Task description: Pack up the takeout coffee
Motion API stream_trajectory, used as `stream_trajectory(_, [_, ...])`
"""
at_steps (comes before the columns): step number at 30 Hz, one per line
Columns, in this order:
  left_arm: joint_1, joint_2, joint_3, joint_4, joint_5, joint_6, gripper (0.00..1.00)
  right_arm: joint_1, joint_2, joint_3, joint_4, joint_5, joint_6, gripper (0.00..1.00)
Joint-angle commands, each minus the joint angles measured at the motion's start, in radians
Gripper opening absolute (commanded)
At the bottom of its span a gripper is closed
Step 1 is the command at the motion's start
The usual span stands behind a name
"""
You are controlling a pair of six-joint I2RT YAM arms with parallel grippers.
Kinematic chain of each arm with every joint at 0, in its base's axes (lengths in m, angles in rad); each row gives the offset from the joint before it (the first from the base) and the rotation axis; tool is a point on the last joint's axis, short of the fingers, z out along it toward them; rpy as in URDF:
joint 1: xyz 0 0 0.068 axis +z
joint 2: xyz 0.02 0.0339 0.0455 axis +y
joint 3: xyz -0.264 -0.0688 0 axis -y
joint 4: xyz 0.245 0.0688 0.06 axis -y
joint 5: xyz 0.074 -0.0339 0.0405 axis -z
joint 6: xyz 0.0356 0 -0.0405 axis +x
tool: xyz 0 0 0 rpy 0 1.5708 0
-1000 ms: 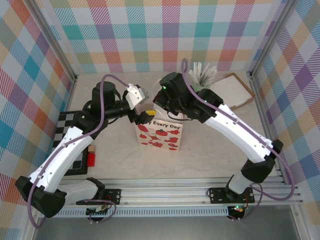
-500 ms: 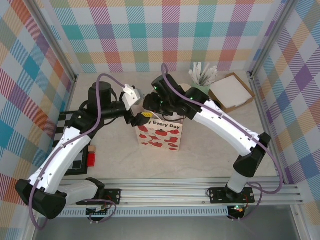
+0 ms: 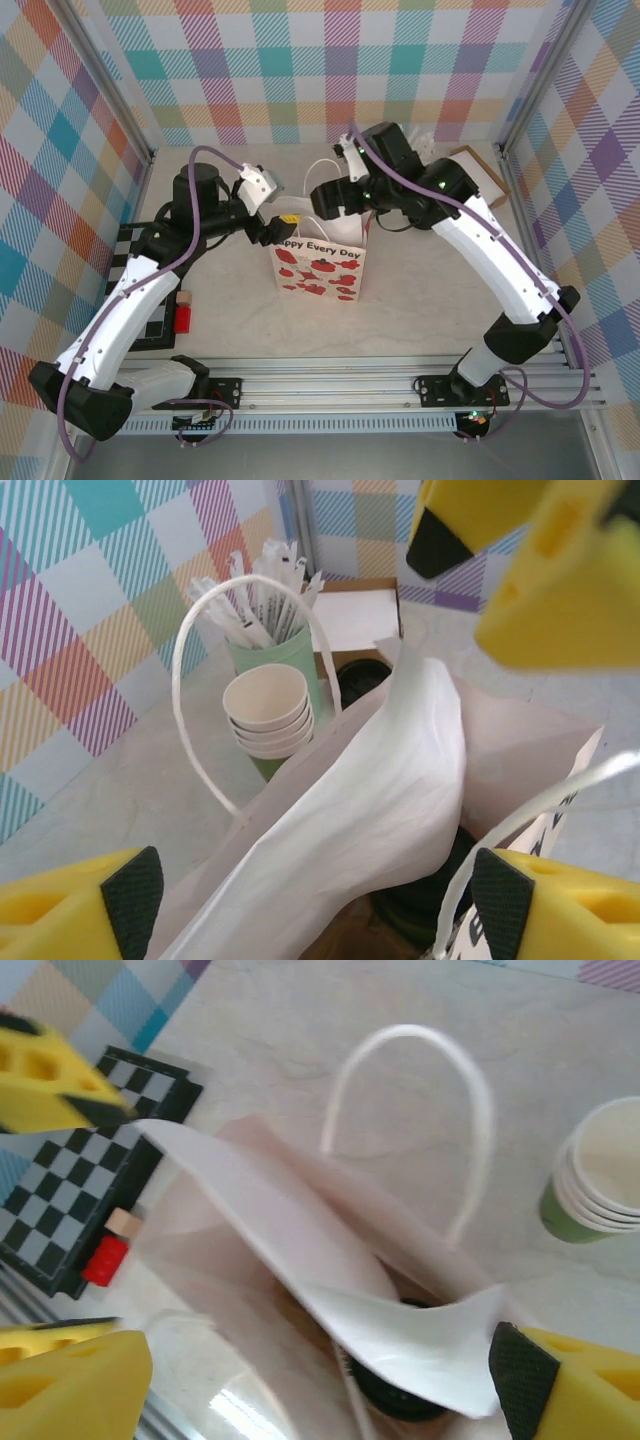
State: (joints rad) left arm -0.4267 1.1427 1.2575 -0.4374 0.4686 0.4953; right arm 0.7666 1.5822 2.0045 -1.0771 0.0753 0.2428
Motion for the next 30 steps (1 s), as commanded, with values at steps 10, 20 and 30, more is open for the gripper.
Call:
stream_trajectory(10, [0.051,0.030,0.023,-0.084,0.065,0.042,0.73,-0.095,0.032,-0.120,0.020,-0.299,-0.426,0.77])
stream_trajectory(20, [0.061,0.002,-0.028,-0.003,0.029,-0.049,0.86,-0.095,0.093,0.127,-0.060,-0.418,-0.356,0.00])
stream_trajectory(30, [0.108,-0.104,-0.110,0.131,-0.106,-0.372,1.00,-0.096,0.017,-0.094,0.101,-0.523,-0.070,0.00])
